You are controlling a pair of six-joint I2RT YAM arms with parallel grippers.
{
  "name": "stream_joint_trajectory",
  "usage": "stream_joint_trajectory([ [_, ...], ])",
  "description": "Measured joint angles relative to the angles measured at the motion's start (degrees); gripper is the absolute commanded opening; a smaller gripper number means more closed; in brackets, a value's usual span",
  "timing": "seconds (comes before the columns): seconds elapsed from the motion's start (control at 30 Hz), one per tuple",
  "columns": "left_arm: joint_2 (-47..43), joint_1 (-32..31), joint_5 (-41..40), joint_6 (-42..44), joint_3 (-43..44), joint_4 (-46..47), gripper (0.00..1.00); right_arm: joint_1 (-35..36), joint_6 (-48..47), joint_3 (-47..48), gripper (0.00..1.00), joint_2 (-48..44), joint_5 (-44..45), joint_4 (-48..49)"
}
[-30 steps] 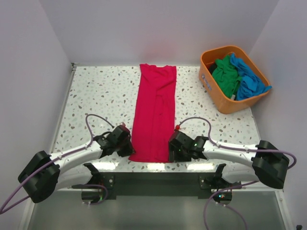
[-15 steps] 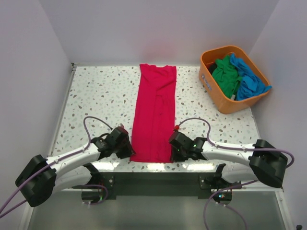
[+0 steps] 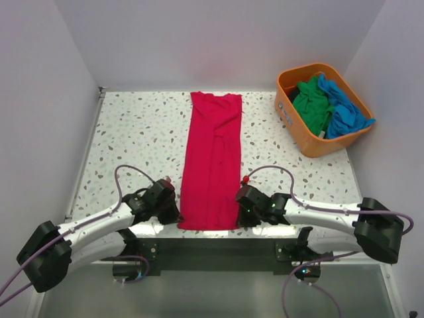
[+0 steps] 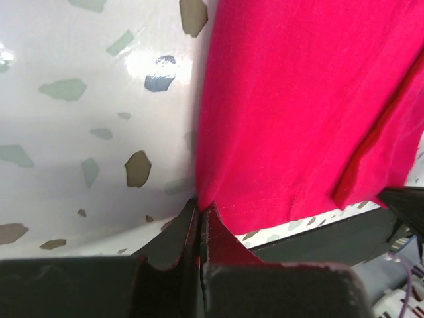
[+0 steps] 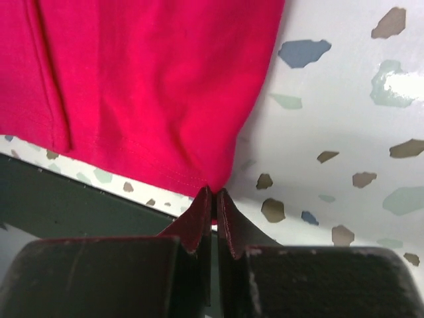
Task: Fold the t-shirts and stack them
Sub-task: Fold the tshirt
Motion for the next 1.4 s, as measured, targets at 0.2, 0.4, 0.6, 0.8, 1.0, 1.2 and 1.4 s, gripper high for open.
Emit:
stream_joint_trajectory([
  [0.2,2.34,-0.24,-0.31,3.17,3.63,-3.37,0.0,0.37,-0.66,2.58,0.0,-4.04,3.04,-4.83],
  [0.4,13.11,0.22,-1.44,7.13,14.99,-3.72,0.0,-2.93,-5.03,10.21,0.0,-2.6,6.73,-7.37],
  [0.6,18.67,4.17,-3.72,9.99,23.45,-2.16,0.0,-11.15,-11.91,17.31,0.0,4.7,8.41,-5.51],
  [0.8,27.21,9.97,-4.26,13.49,33.42,-0.2,0.0,-16.04,-17.42,26.32,0.0,13.42,10.49,-2.62],
  [1.0,34.4,13.11,-4.63,17.03,42.6,3.1,0.0,-21.62,-20.85,33.99,0.0,19.61,11.58,0.61],
  [1.2,41.51,17.68,-2.16,19.98,48.22,7.1,0.0,-24.9,-22.95,40.76,0.0,26.49,11.93,2.6],
  [1.4,49.07,21.0,2.08,22.05,52.83,10.91,0.0,-27.8,-23.89,44.87,0.0,31.95,12.15,2.91],
])
